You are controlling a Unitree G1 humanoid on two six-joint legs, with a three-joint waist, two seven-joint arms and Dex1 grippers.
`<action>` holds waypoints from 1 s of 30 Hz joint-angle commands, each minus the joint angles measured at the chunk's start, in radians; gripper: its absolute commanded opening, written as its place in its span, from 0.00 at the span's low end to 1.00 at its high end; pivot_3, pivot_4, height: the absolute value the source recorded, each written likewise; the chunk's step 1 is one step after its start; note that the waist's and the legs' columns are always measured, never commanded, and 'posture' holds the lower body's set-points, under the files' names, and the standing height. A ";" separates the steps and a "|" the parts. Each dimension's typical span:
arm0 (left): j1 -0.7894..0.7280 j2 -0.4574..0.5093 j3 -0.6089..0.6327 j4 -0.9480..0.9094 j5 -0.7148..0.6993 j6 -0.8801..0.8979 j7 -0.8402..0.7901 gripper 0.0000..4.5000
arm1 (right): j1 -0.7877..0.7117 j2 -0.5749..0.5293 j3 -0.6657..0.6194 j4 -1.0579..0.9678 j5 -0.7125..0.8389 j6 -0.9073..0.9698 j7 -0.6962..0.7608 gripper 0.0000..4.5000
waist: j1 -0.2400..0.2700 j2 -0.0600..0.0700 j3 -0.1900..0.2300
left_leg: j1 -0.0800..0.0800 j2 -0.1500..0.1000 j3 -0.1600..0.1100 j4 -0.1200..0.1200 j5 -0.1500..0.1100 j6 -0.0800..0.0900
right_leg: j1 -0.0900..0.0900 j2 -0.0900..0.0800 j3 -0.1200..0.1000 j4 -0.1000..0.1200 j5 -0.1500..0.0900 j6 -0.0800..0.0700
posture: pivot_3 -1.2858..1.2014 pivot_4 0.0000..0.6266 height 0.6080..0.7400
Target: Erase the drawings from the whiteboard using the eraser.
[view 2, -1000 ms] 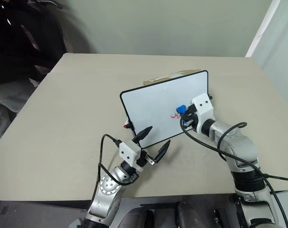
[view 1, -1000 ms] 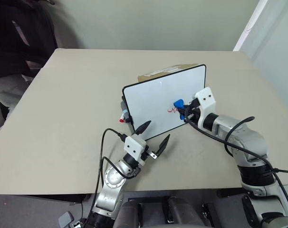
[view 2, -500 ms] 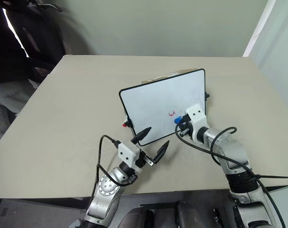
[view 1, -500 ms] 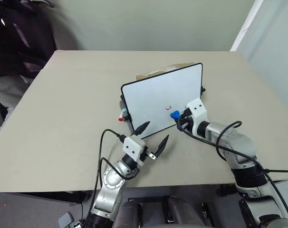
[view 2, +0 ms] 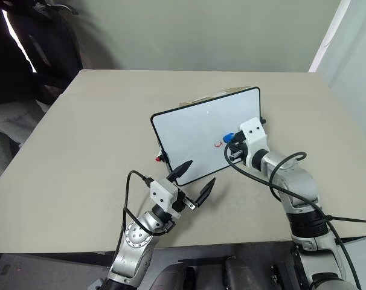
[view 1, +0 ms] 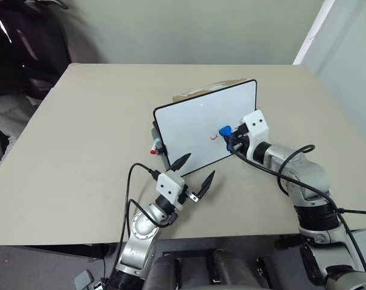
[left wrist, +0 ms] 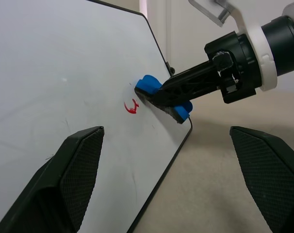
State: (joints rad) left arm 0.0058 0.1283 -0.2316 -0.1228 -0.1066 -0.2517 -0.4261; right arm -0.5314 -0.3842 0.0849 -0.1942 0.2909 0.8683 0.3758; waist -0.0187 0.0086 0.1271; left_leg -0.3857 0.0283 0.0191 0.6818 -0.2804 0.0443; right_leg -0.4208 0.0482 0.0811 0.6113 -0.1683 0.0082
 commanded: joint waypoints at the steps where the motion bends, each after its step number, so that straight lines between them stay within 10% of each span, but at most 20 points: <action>1: -0.005 -0.007 0.001 -0.032 -0.002 -0.008 0.007 1.00 | 0.024 0.004 0.023 0.050 -0.032 -0.004 -0.007 0.11 | 0.000 0.000 0.000 | 0.000 0.000 0.000 0.000 0.000 0.000 | 0.000 0.000 0.000 0.000 0.000 0.000 | 0.52 0.24 1.00; 30: -0.004 -0.010 0.003 -0.036 -0.001 -0.009 0.019 1.00 | -0.068 0.033 0.028 -0.046 -0.019 0.044 0.029 0.11 | -0.003 0.002 0.002 | -0.007 0.000 0.000 -0.001 0.000 0.000 | -0.009 0.000 0.000 0.000 0.005 -0.003 | 0.52 0.24 1.00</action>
State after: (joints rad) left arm -0.0008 0.1198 -0.2338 -0.1223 -0.1050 -0.2519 -0.4109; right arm -0.6213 -0.3383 0.1033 -0.2723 0.2891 0.9083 0.4057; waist -0.0215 0.0103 0.1291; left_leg -0.3922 0.0287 0.0190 0.6807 -0.2805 0.0444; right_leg -0.4298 0.0482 0.0809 0.6115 -0.1627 0.0057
